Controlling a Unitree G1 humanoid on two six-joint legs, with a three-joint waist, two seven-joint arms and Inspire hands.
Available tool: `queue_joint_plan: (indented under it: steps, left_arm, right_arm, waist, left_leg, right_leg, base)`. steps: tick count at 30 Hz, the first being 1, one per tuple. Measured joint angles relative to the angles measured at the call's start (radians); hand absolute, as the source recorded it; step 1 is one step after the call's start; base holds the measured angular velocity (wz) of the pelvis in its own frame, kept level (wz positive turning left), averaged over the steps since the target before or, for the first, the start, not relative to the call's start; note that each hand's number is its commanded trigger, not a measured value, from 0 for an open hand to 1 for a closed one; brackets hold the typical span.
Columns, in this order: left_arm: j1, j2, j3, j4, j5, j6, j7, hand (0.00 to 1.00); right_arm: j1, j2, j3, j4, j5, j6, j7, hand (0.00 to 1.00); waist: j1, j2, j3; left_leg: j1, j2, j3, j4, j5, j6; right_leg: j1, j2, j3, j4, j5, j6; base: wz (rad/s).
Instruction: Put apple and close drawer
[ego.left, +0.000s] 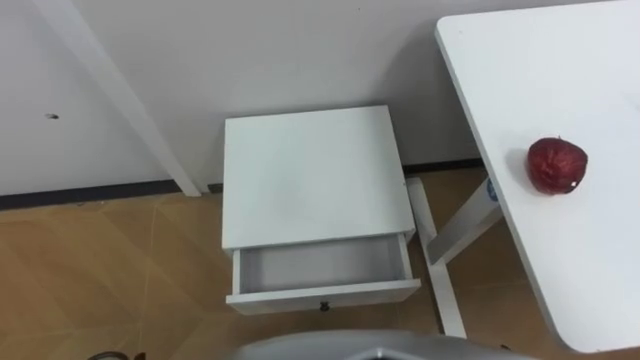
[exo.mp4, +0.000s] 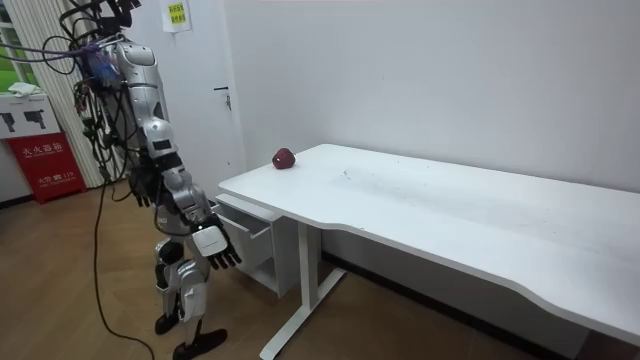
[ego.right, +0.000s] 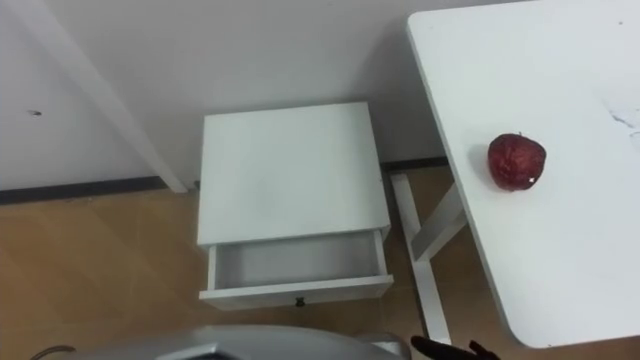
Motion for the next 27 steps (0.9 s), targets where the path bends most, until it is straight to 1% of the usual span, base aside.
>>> queue_joint_plan:
  steps: [3,6,7,9,12,14,18,20,23,26,27]
  left_arm:
    - [-0.001,0.0,0.009,0.001,0.0,0.001,0.001,0.0]
    - [0.002,-0.006,0.025,0.001,0.0,0.007,0.002,0.0]
    - [0.003,-0.007,0.029,0.001,-0.001,0.01,0.002,0.0]
    - [0.008,-0.009,0.031,0.002,0.0,0.012,0.002,0.0]
    - [0.008,-0.008,0.052,0.011,-0.006,0.013,0.003,0.0]
    - [0.008,-0.008,0.069,0.016,-0.015,0.013,0.008,0.0]
    - [0.011,-0.009,0.086,0.017,-0.015,0.013,0.031,0.0]
    - [0.011,-0.008,0.088,0.017,-0.015,0.013,0.051,0.0]
    - [0.007,-0.003,0.088,0.015,-0.019,0.011,0.065,0.0]
    - [0.008,0.002,0.085,0.015,-0.051,0.008,0.068,0.0]
    - [0.009,0.006,0.082,0.013,-0.052,0.007,0.07,0.0]
  right_arm:
    - [0.007,0.0,-0.012,0.011,0.058,0.001,-0.004,0.0]
    - [0.009,0.006,-0.056,0.04,0.118,0.008,-0.017,0.0]
    - [0.009,0.01,-0.084,0.051,0.143,0.009,-0.023,0.0]
    - [0.01,0.014,-0.106,0.057,0.176,0.012,-0.038,0.0]
    - [0.014,0.014,-0.147,0.055,0.277,0.024,-0.07,0.0]
    - [0.019,0.014,-0.207,0.054,0.395,0.025,-0.123,0.0]
    - [0.01,0.009,-0.281,0.04,0.474,0.025,-0.205,0.0]
    - [0.012,0.004,-0.32,0.015,0.51,0.017,-0.253,0.0]
    - [0.014,-0.002,-0.357,-0.004,0.567,0.004,-0.308,0.0]
    - [0.015,-0.002,-0.36,-0.06,0.625,-0.009,-0.371,0.0]
    - [0.015,-0.001,-0.36,-0.088,0.635,-0.016,-0.402,0.0]
  waist:
    - [-0.002,0.001,0.0003]
    - [-0.006,0.001,0.0004]
    - [-0.014,0.0,0.0005]
    - [-0.025,0.0,0.0008]
    - [-0.027,-0.001,0.0007]
    - [-0.037,-0.004,0.001]
    - [-0.054,-0.009,0.0003]
    - [-0.06,-0.009,0.0002]
    - [-0.064,-0.014,-0.0029]
    - [-0.059,-0.019,-0.0043]
    - [-0.058,-0.023,-0.0042]
  left_leg:
    - [0.0,0.0,0.001,0.001,0.0,0.0]
    - [0.004,-0.001,0.001,0.0,0.0,0.0]
    - [0.006,-0.001,0.001,0.001,0.0,0.0]
    - [0.006,-0.001,0.001,0.001,0.0,0.0]
    - [0.007,0.0,0.002,0.0,0.0,0.0]
    - [0.006,0.0,0.003,0.001,0.0,0.0]
    - [-0.004,-0.001,0.004,0.003,0.0,0.0]
    - [-0.012,-0.001,0.009,0.002,0.0,0.0]
    - [-0.01,0.0,0.011,0.001,0.0,0.0]
    - [-0.009,0.0,0.028,0.0,0.0,0.0]
    - [-0.009,0.0,0.031,-0.001,0.0,0.0]
  right_leg:
    - [0.0,0.0,-0.001,0.0,0.0,0.0]
    - [0.005,0.0,0.0,0.0,0.0,0.0]
    - [0.008,0.0,-0.001,0.0,0.0,0.0]
    - [0.008,0.0,0.001,0.001,0.0,0.0]
    - [0.002,0.0,0.013,0.003,-0.001,0.001]
    - [0.001,0.0,0.013,0.003,-0.001,0.001]
    - [-0.013,0.0,0.017,0.005,-0.002,0.003]
    - [-0.023,0.001,0.026,0.008,-0.002,0.003]
    - [-0.026,0.0,0.028,0.02,-0.003,0.004]
    - [-0.031,0.0,0.047,0.02,-0.003,0.005]
    - [-0.032,0.0,0.047,0.02,-0.003,0.005]
  base:
    - [0.0]
    - [0.0]
    - [0.0]
    - [-0.02]
    - [-0.08]
    - [-0.02]
    - [-0.02]
    - [-0.07]
    - [0.0]
    - [-0.12]
    - [-0.12]
